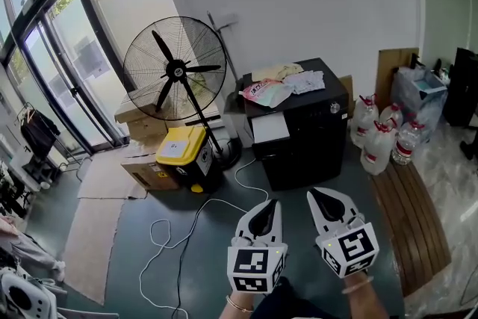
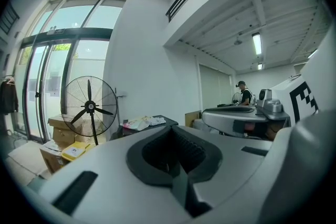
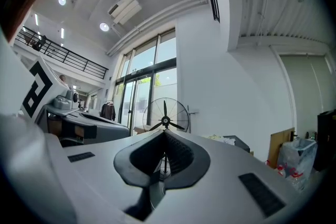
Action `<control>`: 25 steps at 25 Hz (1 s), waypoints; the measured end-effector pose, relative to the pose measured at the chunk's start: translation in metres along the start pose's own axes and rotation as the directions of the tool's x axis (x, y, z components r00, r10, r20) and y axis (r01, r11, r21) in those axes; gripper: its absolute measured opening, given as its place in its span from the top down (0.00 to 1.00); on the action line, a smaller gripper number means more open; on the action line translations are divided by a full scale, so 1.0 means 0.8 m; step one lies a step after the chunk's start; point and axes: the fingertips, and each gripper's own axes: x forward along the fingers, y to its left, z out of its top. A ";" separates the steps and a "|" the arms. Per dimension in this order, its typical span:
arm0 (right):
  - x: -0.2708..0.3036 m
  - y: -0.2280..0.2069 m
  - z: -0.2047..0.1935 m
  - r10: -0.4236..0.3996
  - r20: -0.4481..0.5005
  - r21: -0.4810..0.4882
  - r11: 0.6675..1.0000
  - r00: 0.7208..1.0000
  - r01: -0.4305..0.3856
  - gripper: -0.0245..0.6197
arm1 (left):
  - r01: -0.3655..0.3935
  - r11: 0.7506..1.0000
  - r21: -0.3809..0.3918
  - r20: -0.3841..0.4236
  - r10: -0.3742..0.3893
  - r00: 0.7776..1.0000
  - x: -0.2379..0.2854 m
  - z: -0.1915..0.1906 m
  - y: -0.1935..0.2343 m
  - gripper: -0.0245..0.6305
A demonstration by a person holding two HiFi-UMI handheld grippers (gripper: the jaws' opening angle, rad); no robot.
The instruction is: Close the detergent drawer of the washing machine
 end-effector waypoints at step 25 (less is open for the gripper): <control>0.204 -0.054 -0.024 -0.069 -0.029 -0.007 0.998 0.997 0.068 0.92 | 0.076 0.997 -0.004 0.002 -0.076 0.997 0.165 -0.002 0.148 0.94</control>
